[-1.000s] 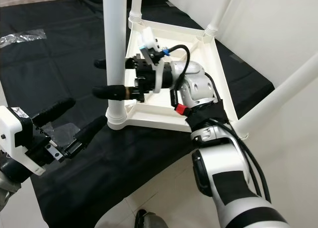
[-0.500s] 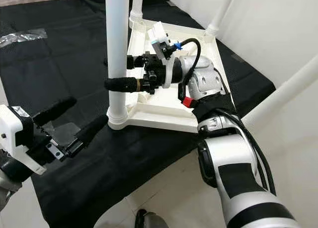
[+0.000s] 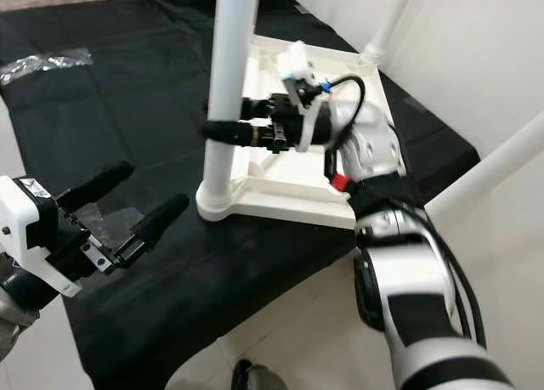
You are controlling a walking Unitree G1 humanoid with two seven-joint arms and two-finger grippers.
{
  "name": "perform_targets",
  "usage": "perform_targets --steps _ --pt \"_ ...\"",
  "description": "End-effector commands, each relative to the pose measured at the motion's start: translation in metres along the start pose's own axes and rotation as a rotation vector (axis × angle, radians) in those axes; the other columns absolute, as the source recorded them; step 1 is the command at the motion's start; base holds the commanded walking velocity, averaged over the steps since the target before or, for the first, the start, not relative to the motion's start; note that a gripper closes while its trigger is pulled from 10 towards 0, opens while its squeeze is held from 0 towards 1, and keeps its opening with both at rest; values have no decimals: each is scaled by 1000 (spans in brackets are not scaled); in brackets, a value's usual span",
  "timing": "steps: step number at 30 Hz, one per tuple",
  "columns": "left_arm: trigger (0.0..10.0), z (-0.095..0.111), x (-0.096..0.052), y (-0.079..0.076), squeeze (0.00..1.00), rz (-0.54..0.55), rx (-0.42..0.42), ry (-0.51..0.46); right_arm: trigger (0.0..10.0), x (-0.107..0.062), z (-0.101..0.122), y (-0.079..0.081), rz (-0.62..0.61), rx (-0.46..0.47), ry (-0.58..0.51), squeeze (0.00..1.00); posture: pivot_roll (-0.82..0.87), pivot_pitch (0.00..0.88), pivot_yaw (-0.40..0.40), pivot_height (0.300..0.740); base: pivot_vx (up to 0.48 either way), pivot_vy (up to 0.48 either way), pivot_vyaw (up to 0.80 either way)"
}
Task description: Building children table
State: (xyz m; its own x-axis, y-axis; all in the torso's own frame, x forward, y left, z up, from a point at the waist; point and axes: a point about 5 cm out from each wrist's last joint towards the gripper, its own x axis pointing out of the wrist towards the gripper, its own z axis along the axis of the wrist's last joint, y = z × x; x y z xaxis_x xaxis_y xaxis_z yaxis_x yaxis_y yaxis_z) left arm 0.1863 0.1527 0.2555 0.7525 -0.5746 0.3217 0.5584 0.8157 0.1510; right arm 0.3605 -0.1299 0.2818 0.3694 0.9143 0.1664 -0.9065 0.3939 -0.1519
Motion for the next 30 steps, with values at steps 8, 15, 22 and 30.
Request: perform_targets --steps 8,15,22,30 --pt "10000 3 -1 7 0 -16 24 9 0 38 -95 82 -495 46 266 0 127 230 -136 740 0 0 0" --pt "10000 1 -4 8 0 -8 13 12 10000 57 -62 70 -427 -55 190 0 105 246 -125 740 0 0 0" --pt "10000 3 -1 12 0 -15 14 5 10000 54 -38 67 -409 -6 77 1000 95 265 -118 740 0 0 0" --pt "10000 1 4 7 0 -22 20 5 10000 25 4 28 44 -76 24 1000 106 264 -147 740 0 0 0"
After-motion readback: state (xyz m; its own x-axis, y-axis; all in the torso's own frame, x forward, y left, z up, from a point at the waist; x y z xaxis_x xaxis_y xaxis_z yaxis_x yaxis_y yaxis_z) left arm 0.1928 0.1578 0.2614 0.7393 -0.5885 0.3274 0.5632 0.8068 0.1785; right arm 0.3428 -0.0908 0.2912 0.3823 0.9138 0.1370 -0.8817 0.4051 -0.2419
